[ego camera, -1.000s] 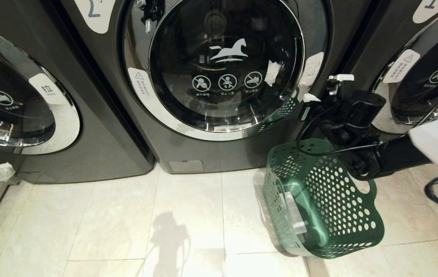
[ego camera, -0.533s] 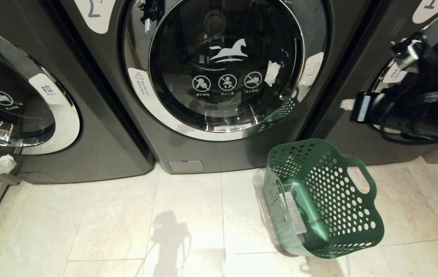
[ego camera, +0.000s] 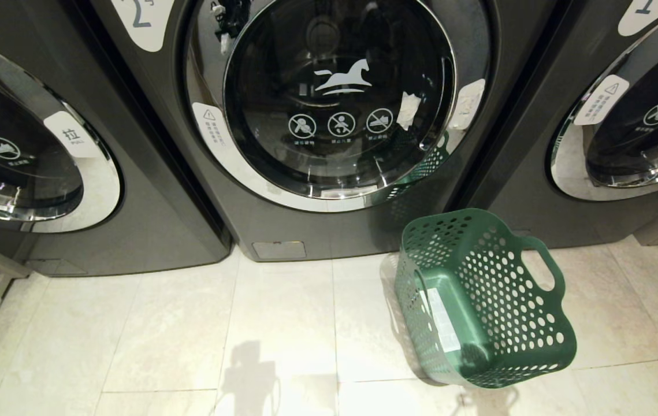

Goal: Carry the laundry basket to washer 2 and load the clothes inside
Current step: Press the washing machine switch

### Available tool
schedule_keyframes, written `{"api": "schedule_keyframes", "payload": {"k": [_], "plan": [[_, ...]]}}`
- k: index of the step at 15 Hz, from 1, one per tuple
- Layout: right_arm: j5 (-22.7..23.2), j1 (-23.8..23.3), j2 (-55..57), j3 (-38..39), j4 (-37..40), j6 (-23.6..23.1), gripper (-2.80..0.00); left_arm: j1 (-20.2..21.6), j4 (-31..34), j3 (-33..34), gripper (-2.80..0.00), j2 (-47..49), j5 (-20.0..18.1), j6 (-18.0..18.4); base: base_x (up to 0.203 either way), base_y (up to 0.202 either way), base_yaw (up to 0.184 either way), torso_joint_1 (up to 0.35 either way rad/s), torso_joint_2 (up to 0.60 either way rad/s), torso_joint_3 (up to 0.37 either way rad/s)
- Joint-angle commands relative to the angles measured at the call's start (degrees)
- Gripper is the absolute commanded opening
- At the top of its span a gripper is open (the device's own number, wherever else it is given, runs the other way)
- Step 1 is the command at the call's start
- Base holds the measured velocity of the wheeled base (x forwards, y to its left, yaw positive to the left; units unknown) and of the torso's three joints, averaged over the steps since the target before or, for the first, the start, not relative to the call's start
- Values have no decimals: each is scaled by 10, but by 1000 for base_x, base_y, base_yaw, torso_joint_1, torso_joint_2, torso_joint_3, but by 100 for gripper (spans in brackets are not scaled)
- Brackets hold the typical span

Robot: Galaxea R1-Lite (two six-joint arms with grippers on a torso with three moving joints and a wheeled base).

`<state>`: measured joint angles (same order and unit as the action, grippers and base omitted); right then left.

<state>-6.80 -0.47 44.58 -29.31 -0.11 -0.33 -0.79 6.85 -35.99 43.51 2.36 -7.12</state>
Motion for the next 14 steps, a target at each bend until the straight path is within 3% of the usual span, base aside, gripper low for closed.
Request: {"api": "schedule_keyframes", "payload": {"k": [1, 4, 7, 9, 14], "plan": [[12, -20, -181, 109, 17, -15, -280, -1, 1, 106, -280, -128, 0, 53, 0, 0, 0, 0, 0, 0], [55, -15, -318, 233, 68, -65, -280, -1, 2, 235, -280, -279, -7, 103, 0, 0, 0, 0, 0, 0], [102, -1, -419, 253, 89, -89, -280, 0, 1, 301, -280, -422, -23, 106, 0, 0, 0, 0, 0, 0], [111, 3, -445, 257, 93, -80, -280, 1, -15, 335, -280, -439, -37, 92, 0, 0, 0, 0, 0, 0], [110, 3, -445, 257, 93, -66, -280, 2, -20, 341, -280, -435, -38, 106, 0, 0, 0, 0, 0, 0]]}}
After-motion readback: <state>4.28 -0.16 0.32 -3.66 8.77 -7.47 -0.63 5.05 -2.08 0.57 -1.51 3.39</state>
